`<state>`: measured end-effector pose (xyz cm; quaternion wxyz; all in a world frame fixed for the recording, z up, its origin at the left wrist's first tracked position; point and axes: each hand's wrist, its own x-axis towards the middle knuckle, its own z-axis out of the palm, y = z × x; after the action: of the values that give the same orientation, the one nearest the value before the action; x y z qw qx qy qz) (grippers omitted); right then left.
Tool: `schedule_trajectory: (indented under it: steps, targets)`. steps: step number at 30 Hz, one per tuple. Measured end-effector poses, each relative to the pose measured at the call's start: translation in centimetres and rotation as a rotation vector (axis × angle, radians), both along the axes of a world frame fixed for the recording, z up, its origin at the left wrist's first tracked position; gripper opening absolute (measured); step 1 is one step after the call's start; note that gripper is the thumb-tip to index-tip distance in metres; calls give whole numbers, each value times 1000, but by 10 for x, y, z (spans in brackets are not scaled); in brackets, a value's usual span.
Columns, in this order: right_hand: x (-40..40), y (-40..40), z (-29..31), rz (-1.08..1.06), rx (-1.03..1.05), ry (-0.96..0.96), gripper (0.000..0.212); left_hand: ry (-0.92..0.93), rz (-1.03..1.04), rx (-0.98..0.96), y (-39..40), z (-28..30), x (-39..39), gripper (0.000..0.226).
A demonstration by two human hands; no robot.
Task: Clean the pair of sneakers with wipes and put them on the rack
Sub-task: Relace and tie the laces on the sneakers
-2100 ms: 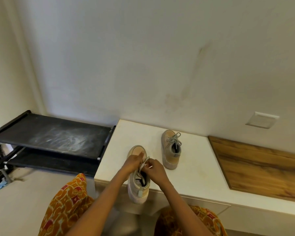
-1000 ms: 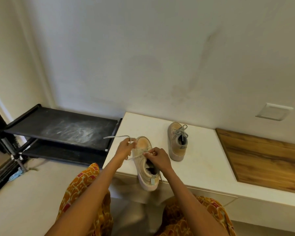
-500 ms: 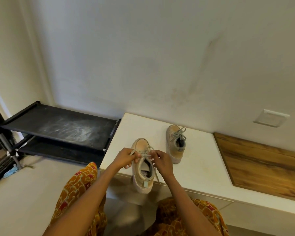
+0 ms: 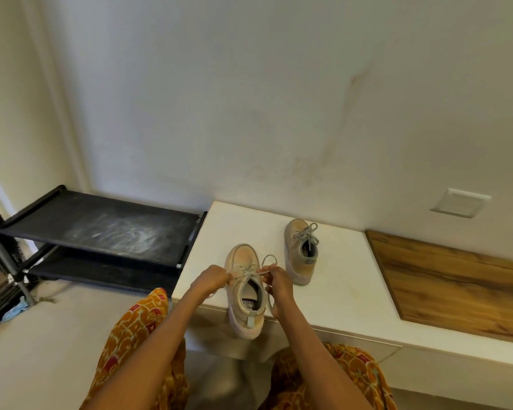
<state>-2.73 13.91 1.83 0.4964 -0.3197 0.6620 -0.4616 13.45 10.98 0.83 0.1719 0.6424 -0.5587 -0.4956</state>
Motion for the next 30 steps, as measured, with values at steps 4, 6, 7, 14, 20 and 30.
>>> schedule_trajectory:
  steps: [4,6,7,14,20,30]
  targets:
    - [4,-3,12,162,-45,89,27,63,90,9,-1,5,7,17]
    - [5,-7,12,243,-49,256,24,27,132,18,-1,1,6,16]
    - [6,-9,12,302,-58,389,24,6,149,27,0,-1,4,17]
    - [19,-9,24,795,-307,1397,25,226,253,115,2,14,-2,17]
    - [19,-6,20,788,-238,1226,32,323,142,-111,-2,27,-11,38]
    - [17,-18,9,502,-58,905,29,-183,-63,-382,-8,21,-10,44]
